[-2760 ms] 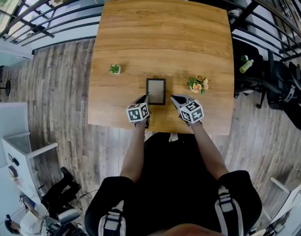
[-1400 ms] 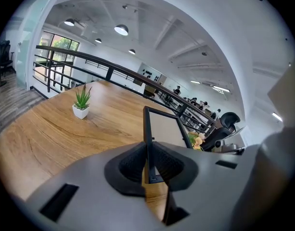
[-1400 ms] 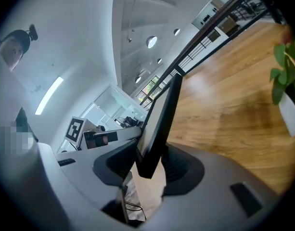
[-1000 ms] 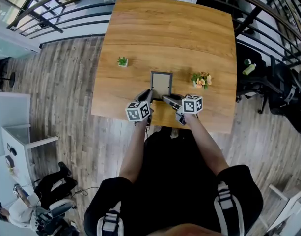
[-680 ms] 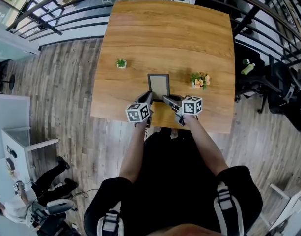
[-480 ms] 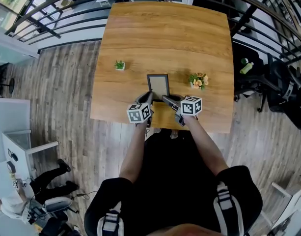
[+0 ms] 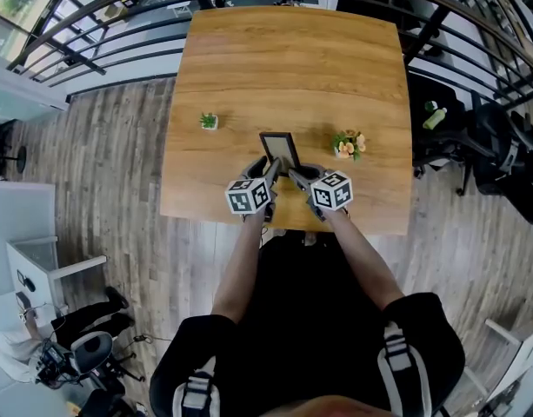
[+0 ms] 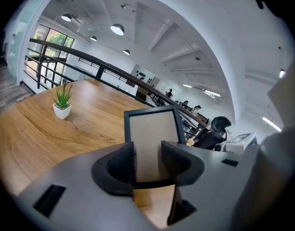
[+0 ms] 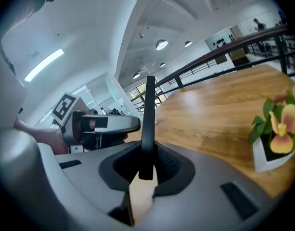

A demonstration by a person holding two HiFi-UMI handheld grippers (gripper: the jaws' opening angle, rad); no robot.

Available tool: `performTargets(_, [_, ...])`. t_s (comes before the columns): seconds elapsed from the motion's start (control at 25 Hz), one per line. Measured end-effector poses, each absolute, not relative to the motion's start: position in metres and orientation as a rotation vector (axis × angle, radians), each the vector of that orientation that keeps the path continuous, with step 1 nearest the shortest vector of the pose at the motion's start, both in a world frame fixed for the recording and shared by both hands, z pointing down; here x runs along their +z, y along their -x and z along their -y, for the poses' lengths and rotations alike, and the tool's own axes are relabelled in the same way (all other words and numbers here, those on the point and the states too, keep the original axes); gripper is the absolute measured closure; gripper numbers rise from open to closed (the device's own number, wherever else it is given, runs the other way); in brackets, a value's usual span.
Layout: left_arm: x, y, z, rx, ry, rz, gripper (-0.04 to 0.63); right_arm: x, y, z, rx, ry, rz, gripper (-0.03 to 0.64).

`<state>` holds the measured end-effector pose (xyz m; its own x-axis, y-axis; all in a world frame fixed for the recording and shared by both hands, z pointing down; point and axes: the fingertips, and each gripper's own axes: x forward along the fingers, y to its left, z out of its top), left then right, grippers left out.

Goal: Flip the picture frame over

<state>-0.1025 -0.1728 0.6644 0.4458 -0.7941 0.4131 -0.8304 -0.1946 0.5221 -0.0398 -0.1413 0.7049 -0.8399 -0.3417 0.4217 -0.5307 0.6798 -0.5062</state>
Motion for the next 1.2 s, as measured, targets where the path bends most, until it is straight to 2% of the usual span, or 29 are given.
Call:
performTargets(0.4, [0.626,0.061,0.193,-0.06,-2.016,1.222,0.382,0.711,0.038,0.144,0.59,-0.757,2.487,0.554])
performTargets(0.92, [0.657,0.073,0.197,-0.084,-1.83,1.233,0.38,0.706,0.03,0.146,0.012,-0.769,2.293,0.55])
performTargets(1.2, [0.67,0.076,0.196,-0.079,-1.766,1.216,0.38,0.699,0.035,0.144,-0.156,-0.728,2.256,0.549])
